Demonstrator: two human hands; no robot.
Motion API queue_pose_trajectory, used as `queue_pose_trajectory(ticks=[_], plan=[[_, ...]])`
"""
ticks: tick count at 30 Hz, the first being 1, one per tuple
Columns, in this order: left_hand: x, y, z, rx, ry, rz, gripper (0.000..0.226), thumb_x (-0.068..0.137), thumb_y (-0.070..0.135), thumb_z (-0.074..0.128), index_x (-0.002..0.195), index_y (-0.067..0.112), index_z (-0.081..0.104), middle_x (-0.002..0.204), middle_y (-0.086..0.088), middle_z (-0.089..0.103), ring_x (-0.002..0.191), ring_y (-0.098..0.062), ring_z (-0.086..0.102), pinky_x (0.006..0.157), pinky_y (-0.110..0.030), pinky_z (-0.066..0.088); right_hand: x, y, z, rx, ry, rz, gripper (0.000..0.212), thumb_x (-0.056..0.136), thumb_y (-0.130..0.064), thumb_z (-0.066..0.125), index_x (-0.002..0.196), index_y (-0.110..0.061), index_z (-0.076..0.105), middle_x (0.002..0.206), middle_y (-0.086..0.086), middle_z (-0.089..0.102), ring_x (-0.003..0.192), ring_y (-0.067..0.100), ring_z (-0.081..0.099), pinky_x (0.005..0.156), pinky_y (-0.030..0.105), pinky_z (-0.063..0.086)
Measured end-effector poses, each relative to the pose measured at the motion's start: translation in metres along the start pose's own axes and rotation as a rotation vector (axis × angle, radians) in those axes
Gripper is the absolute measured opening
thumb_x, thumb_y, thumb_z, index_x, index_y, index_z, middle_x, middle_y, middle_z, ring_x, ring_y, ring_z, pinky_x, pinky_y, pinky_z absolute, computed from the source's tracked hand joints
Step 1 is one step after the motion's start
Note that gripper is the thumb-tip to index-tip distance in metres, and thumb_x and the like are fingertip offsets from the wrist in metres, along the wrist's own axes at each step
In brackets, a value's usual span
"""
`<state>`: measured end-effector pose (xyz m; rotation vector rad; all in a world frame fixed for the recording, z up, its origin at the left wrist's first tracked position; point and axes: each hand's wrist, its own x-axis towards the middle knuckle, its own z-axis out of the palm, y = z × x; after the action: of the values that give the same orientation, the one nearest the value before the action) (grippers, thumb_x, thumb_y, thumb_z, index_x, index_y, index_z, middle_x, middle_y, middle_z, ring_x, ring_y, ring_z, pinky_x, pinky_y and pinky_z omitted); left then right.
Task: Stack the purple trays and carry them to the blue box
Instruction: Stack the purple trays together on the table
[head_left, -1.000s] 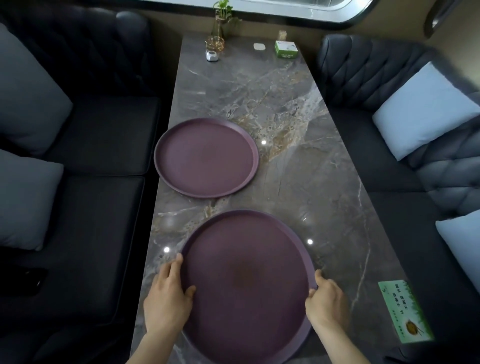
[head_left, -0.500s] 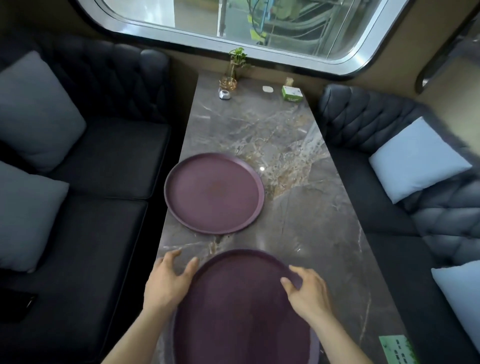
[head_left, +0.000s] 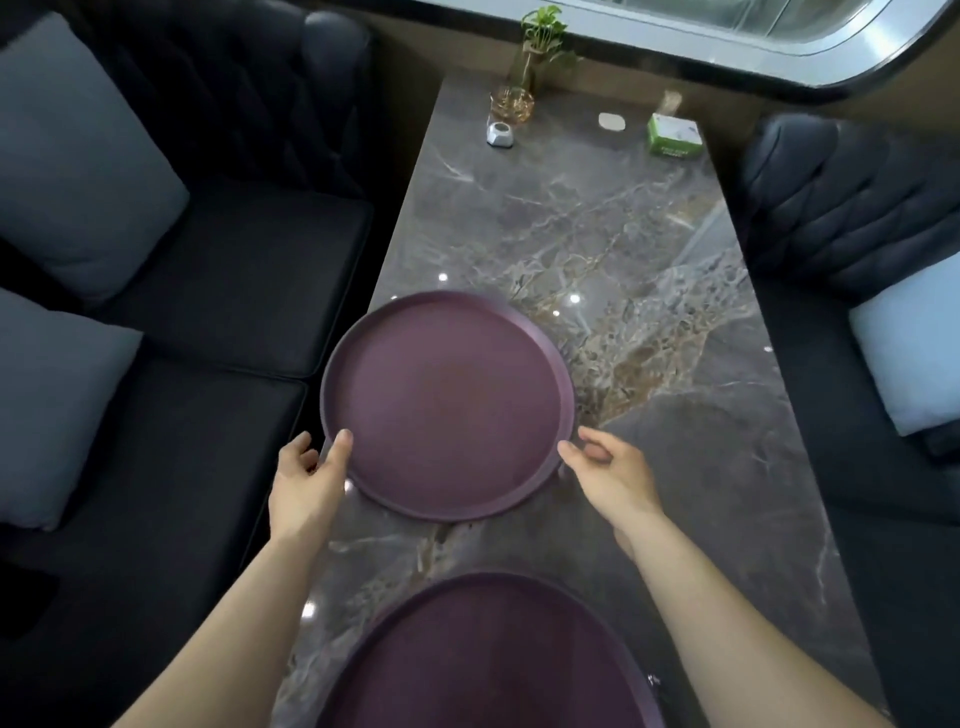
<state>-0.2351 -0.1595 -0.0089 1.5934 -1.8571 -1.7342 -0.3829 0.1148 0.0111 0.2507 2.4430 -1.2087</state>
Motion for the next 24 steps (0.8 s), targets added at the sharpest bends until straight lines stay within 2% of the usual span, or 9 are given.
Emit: queue_pose_trajectory(ticks=[4, 8, 10, 12, 13, 17, 20, 22, 24], plan=[[0.024, 0.011, 0.014, -0.083, 0.022, -0.054, 0.098, 0.068, 0.068, 0.066, 0.152, 0.028, 0.036, 0.140, 0.000, 0.057, 0.123, -0.024, 0.060, 0.108, -0.048, 0.045, 0.037, -0.014, 0.015, 0.150, -0.062, 0.039, 0.093, 0.060, -0.067, 0.073, 0.141, -0.028, 0.049, 0.147, 0.002, 0.050, 0.131, 0.013, 0.051, 0.106, 0.035, 0.042], [0.034, 0.011, 0.020, -0.081, 0.047, -0.073, 0.089, 0.077, 0.049, 0.073, 0.153, 0.022, 0.036, 0.139, -0.001, 0.061, 0.120, -0.026, 0.062, 0.106, -0.049, 0.047, 0.059, -0.022, 0.023, 0.277, -0.133, 0.092, 0.095, 0.073, -0.059, 0.073, 0.152, -0.031, 0.029, 0.159, 0.003, 0.032, 0.143, 0.014, 0.035, 0.104, 0.032, 0.033], [0.036, 0.008, 0.023, -0.063, 0.062, -0.085, 0.069, 0.082, 0.030, 0.076, 0.144, 0.017, 0.050, 0.136, -0.003, 0.064, 0.115, -0.025, 0.065, 0.103, -0.047, 0.050, 0.063, -0.021, 0.023, 0.327, -0.119, 0.123, 0.091, 0.077, -0.055, 0.072, 0.153, -0.031, 0.027, 0.158, 0.004, 0.033, 0.141, 0.017, 0.038, 0.107, 0.035, 0.033], [0.035, 0.004, 0.022, -0.042, 0.070, -0.066, 0.032, 0.082, 0.014, 0.075, 0.110, 0.028, 0.070, 0.115, 0.002, 0.074, 0.098, -0.021, 0.070, 0.093, -0.044, 0.055, 0.065, -0.018, 0.021, 0.357, -0.085, 0.156, 0.087, 0.081, -0.050, 0.071, 0.153, -0.026, 0.028, 0.154, 0.005, 0.040, 0.136, 0.020, 0.044, 0.107, 0.037, 0.035], [0.033, 0.003, 0.021, -0.019, 0.075, -0.046, 0.030, 0.081, 0.010, 0.073, 0.102, 0.031, 0.072, 0.104, 0.005, 0.076, 0.093, -0.020, 0.071, 0.090, -0.044, 0.057, 0.064, -0.015, 0.019, 0.355, -0.059, 0.165, 0.084, 0.083, -0.047, 0.070, 0.152, -0.022, 0.029, 0.152, 0.004, 0.043, 0.134, 0.021, 0.045, 0.103, 0.034, 0.034], [0.024, 0.001, 0.012, -0.057, 0.082, 0.007, 0.057, 0.078, -0.002, 0.069, 0.127, 0.028, 0.067, 0.102, 0.010, 0.074, 0.094, -0.013, 0.070, 0.085, -0.032, 0.053, 0.050, -0.009, 0.010, 0.299, 0.136, 0.161, 0.060, 0.088, -0.033, 0.069, 0.140, -0.010, 0.049, 0.139, 0.006, 0.056, 0.123, 0.021, 0.055, 0.093, 0.028, 0.037], [0.007, 0.001, 0.004, -0.097, 0.039, 0.048, 0.058, 0.079, -0.005, 0.068, 0.126, 0.029, 0.067, 0.105, 0.011, 0.074, 0.089, -0.004, 0.070, 0.078, -0.023, 0.052, 0.026, -0.001, -0.002, 0.255, 0.269, 0.144, 0.033, 0.085, -0.030, 0.072, 0.113, -0.013, 0.069, 0.107, 0.003, 0.072, 0.092, 0.018, 0.066, 0.082, 0.030, 0.047], [-0.007, 0.000, -0.005, -0.099, 0.028, 0.083, 0.059, 0.079, -0.006, 0.068, 0.123, 0.034, 0.068, 0.103, 0.014, 0.073, 0.082, -0.001, 0.070, 0.075, -0.021, 0.052, 0.005, 0.009, -0.012, 0.231, 0.321, 0.133, 0.020, 0.084, -0.029, 0.074, 0.099, -0.016, 0.072, 0.091, 0.001, 0.072, 0.083, 0.018, 0.068, 0.076, 0.031, 0.050], [-0.021, -0.004, -0.014, -0.103, 0.008, 0.113, 0.058, 0.079, -0.007, 0.068, 0.122, 0.033, 0.068, 0.104, 0.013, 0.072, 0.084, -0.006, 0.070, 0.075, -0.025, 0.053, -0.020, 0.019, -0.020, 0.199, 0.364, 0.119, 0.015, 0.082, -0.028, 0.075, 0.093, -0.017, 0.072, 0.084, 0.000, 0.072, 0.079, 0.018, 0.068, 0.076, 0.033, 0.052]])
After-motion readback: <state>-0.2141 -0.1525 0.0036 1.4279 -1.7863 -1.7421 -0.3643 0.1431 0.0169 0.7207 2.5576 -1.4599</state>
